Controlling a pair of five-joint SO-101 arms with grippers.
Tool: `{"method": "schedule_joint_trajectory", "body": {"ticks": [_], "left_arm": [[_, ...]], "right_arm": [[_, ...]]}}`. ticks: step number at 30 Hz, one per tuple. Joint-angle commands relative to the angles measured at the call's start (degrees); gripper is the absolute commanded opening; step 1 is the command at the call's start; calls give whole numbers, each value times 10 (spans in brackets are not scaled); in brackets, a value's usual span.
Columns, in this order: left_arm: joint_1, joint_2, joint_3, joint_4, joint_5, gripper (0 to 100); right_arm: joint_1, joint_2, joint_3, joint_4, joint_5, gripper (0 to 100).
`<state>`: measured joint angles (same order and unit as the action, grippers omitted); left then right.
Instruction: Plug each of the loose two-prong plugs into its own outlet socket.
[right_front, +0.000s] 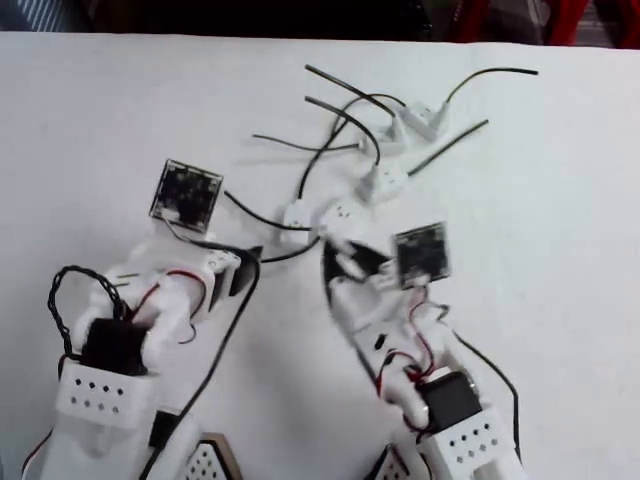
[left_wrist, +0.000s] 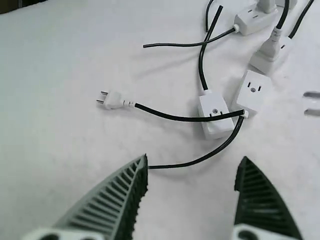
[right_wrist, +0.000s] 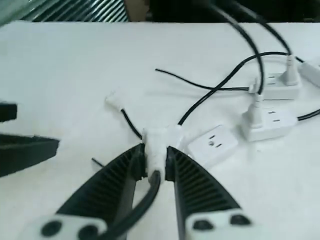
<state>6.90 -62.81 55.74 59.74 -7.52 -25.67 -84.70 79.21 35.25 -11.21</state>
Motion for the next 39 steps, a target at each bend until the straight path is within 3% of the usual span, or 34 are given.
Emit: {"method": "schedule_joint_trajectory", "body": {"ticks": [1,13,22,39], "left_arm": [[-8,7,-29,-13,-11,307],[13,335,-229,-12,-23,308],[19,582,-405,-9,-10,307],[159,854,-648,-9,-60,307]], "right_arm": [[54,-14,-30,-31,-25,16],[166,-14,-30,-61,-117,16],[201,-14,-16,-104,-120,16],[243,-19,-12,-122,-121,17]]}}
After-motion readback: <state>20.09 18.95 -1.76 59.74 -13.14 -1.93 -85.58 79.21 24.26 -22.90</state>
